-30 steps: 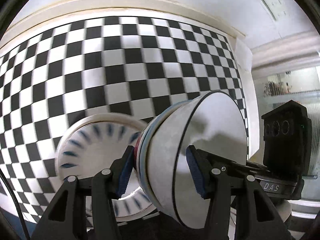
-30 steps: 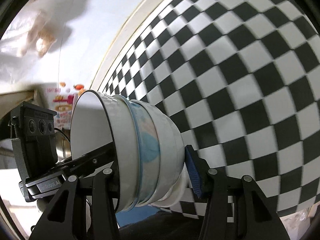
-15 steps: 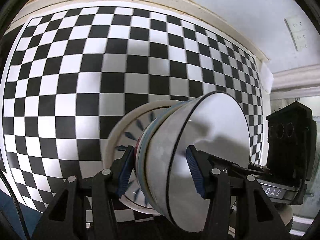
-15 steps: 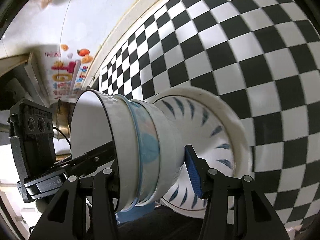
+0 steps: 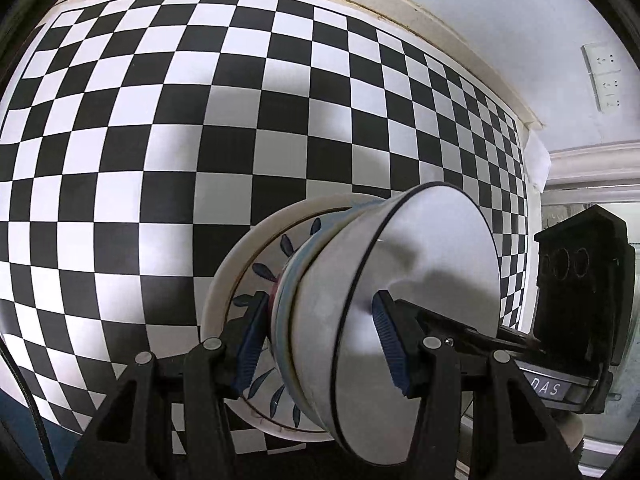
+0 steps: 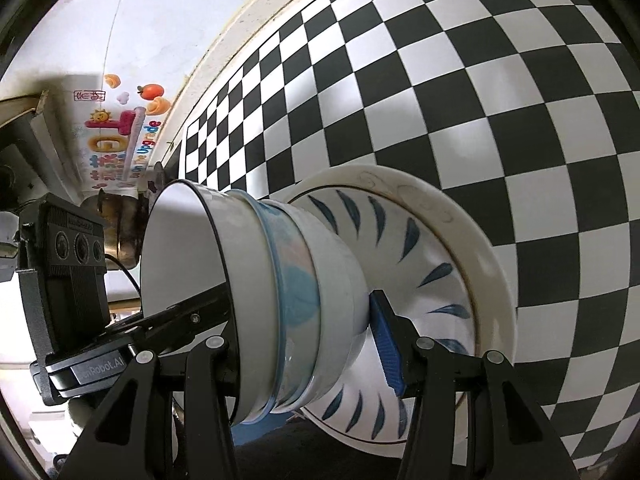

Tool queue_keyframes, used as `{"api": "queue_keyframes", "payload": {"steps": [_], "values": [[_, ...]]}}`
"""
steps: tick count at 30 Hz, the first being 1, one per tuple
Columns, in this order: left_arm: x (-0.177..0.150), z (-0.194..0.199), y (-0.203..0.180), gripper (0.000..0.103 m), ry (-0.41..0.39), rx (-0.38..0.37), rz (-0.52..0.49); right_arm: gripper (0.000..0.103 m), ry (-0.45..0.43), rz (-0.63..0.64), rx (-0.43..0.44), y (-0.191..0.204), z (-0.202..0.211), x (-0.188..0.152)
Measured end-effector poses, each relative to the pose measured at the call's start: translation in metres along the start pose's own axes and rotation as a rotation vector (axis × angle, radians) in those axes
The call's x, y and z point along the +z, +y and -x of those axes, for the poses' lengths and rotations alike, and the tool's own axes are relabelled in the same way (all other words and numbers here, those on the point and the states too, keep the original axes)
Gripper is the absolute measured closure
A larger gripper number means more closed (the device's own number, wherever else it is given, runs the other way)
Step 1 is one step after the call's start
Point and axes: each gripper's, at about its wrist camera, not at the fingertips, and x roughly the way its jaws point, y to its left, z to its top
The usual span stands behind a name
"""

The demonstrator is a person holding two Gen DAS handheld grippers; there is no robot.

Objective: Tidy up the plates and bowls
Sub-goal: 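Lower the bowl stack onto the blue-leaf plate, open both grippers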

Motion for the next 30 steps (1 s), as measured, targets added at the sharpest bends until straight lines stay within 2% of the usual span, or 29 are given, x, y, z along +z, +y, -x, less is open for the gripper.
{"api": "queue_keyframes", "payload": {"steps": [16,30], "values": [[-0.011,-0.008,-0.003,0.052,0.023,-0.005,-0.012,0.051,0.005,0.013,-0.034,-0.01,0.007,-0.008],[-0.019,-0.006,-0.01,0.054,0.018,0.042,-0.065,0.051,-0.013,0.02,-0.069,-0.008,0.011,-0.016]]}}
